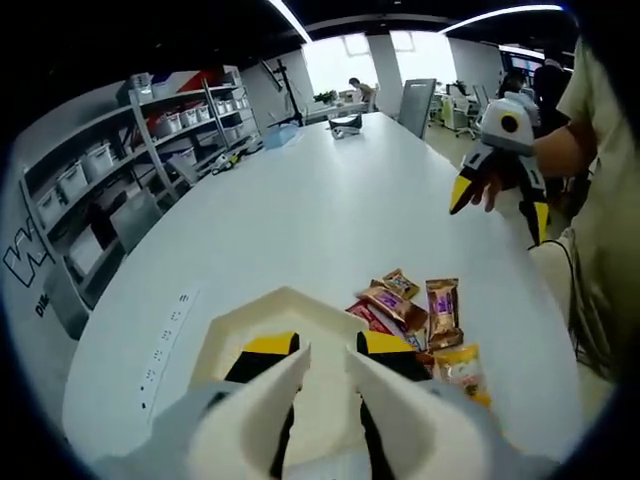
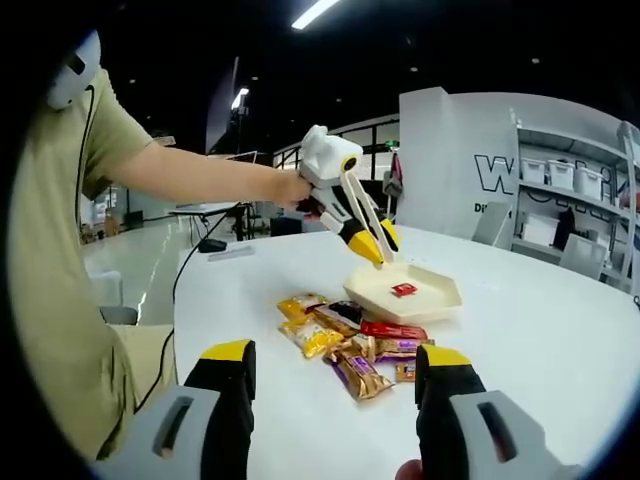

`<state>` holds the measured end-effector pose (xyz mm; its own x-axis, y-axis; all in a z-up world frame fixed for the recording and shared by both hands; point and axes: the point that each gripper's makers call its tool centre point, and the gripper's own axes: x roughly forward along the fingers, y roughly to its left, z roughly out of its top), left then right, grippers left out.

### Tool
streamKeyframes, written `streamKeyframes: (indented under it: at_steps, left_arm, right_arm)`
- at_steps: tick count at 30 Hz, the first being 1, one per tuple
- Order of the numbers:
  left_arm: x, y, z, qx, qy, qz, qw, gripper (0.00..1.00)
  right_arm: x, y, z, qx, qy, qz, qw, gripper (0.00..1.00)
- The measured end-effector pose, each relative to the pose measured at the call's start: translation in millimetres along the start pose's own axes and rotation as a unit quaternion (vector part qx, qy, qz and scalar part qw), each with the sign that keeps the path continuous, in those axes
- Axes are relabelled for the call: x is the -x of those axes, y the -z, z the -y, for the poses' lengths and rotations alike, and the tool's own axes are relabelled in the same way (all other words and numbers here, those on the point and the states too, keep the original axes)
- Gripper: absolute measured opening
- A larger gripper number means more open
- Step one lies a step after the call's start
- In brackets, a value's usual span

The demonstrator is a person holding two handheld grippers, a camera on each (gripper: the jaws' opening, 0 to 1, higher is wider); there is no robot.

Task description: Place the target food into the container with the food tongs after gripping and lifting it, then release it inside without dropping or visibly crushing the food.

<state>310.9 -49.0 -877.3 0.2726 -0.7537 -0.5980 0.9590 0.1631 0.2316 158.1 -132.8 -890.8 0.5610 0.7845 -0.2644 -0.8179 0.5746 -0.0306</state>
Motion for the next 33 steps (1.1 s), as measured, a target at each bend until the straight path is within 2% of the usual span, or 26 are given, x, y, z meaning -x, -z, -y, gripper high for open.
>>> streamKeyframes:
  at_steps: [7,22,33]
  left_arm:
    - [1,-6.2,12.6,-0.002,0.006,0.005,1.0,0.22]
    - [3,-8.5,36.3,-0.001,0.018,0.01,0.9998,0.22]
    - [-1,-18.5,59.9,-0.012,0.037,0.017,0.9991,0.23]
  right_arm:
    - [-1,0.9,-2,0.0,-0.001,-0.001,1.0,0.63]
    - [-2,2.2,-4,-0.002,-0.002,-0.002,1.0,0.63]
    - [-2,3.7,-5,-0.003,-0.002,-0.003,1.0,0.63]
